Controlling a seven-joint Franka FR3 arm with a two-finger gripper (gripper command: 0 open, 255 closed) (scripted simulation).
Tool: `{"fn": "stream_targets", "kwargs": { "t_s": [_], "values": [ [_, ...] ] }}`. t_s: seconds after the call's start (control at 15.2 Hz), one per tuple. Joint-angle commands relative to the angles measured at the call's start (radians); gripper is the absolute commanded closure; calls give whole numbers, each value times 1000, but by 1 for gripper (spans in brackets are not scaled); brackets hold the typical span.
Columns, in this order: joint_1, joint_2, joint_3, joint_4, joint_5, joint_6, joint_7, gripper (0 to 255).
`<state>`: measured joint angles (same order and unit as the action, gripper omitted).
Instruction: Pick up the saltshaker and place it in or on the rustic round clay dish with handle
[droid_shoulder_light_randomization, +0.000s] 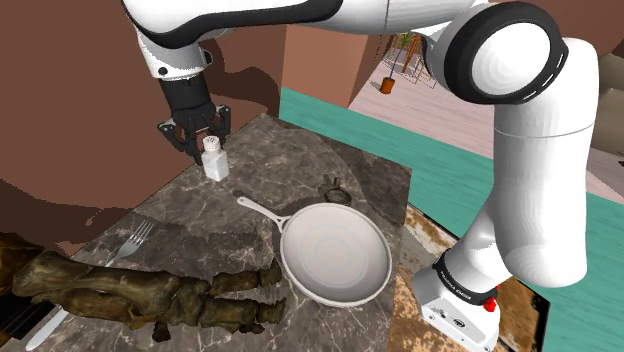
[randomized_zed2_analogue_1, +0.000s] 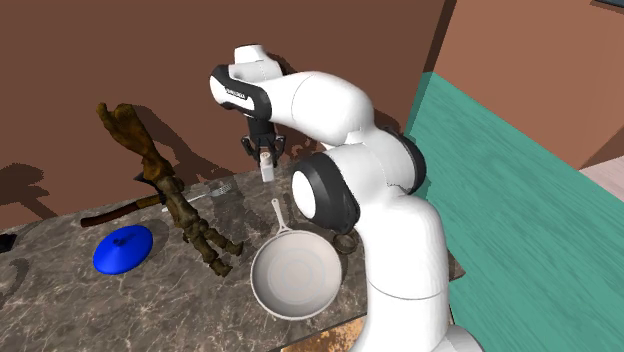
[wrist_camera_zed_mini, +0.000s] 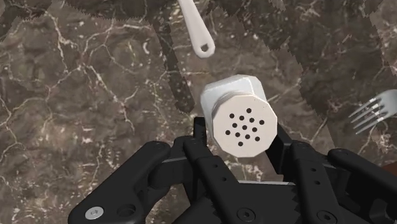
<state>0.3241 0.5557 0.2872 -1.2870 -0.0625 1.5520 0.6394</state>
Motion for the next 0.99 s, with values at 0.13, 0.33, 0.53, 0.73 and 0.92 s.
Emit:
{"fn": "stream_targets", "kwargs": {
  "t_s": [0.13, 0.33, 0.53, 0.73, 0.92],
  "values": [
    [4, -2, 1, 53, 1, -55, 2, 255],
    [-15, -53, 3, -13, 10, -40, -10, 255],
    [-65, -191, 1, -217, 36, 27, -51, 255],
    [-107, -313, -6, -385, 59, 75, -98, 255],
    [-141, -427, -20, -531, 79, 110, -149, 255]
  ]
}}
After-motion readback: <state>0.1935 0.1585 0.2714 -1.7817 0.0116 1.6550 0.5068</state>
